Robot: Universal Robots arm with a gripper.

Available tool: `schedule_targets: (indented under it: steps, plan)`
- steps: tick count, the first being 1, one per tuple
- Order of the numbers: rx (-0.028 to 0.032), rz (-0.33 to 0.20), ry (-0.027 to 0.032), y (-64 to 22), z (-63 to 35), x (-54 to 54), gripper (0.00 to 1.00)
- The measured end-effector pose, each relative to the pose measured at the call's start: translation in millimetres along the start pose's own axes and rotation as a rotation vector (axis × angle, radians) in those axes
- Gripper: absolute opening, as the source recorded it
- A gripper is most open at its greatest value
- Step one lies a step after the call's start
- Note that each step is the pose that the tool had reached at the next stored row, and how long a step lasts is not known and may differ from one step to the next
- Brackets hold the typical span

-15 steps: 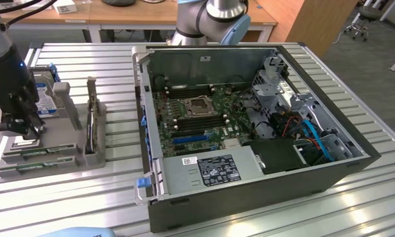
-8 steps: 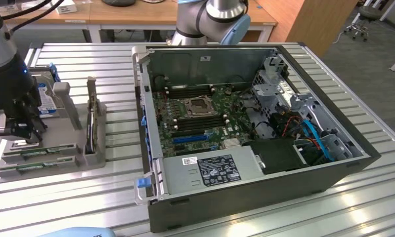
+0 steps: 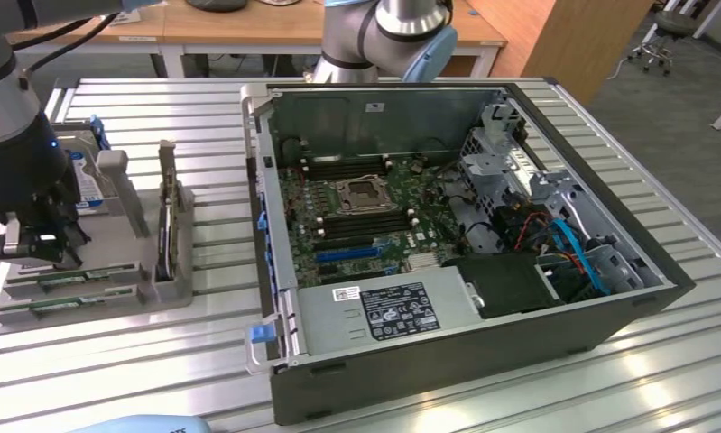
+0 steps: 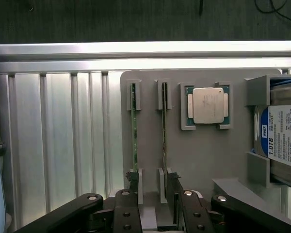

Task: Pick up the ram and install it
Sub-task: 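Pick up the ram and move it above insertion slot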

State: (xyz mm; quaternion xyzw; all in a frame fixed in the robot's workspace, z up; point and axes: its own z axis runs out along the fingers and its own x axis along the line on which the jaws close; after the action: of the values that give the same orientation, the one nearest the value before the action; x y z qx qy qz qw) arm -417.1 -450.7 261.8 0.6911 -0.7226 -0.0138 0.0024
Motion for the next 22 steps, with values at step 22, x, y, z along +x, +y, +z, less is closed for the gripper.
schedule_targets:
  steps: [22]
  plan:
    - [0.0000, 0.000, 0.0007, 0.1, 3.4, 13.1, 0.37]
